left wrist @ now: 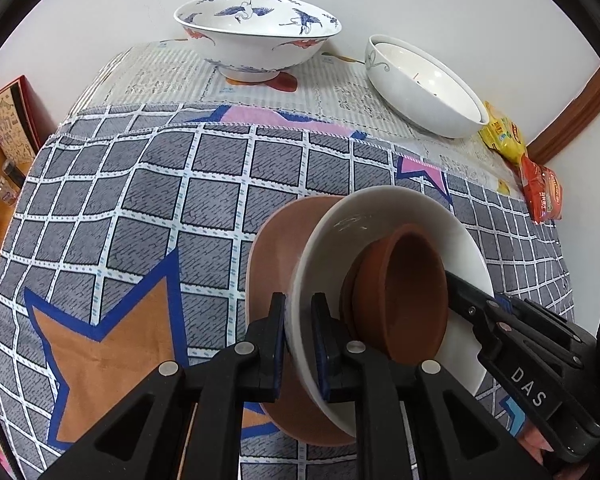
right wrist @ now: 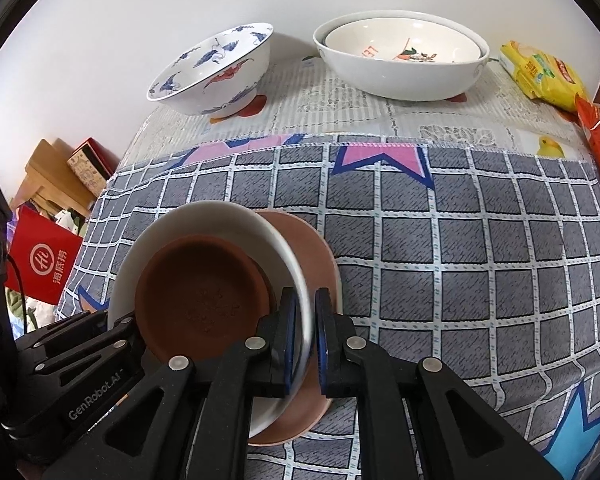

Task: Organize plates and bowls
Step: 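Lower the white bowl onto the pink plate with both grippers, then open both grippers and withdraw them from the white bowl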

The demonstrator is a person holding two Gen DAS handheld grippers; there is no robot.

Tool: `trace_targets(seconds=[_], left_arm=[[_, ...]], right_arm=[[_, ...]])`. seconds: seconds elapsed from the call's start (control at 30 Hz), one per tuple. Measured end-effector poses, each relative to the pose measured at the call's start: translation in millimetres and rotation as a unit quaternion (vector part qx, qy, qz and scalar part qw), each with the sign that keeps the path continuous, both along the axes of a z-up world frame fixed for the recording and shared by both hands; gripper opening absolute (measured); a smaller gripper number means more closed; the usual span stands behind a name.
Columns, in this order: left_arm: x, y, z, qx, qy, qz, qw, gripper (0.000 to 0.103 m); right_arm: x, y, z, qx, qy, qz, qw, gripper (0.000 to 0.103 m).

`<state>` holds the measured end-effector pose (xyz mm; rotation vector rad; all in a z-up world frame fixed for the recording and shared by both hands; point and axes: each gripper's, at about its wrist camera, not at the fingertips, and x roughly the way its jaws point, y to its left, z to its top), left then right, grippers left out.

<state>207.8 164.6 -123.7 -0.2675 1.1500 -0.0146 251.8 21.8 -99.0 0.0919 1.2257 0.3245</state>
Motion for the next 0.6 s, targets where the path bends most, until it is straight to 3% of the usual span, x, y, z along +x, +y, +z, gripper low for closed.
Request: trace_targets(seconds=[0.37, 0.6], left_arm=[[-24.9, -3.9, 27.2, 0.024, -0.021, 0.007, 0.9995, 0.017], [-52.6, -11.0, 50.3, 0.041, -0.041, 0.012, 0.9983, 0.017]], right_arm=[[-16.2, -4.6, 20.5, 0.004, -0.014, 0.008, 1.000, 0.012], [-44.5, -17.8, 49.1, 0.005, -0.044, 0.002, 0.999, 0.012]])
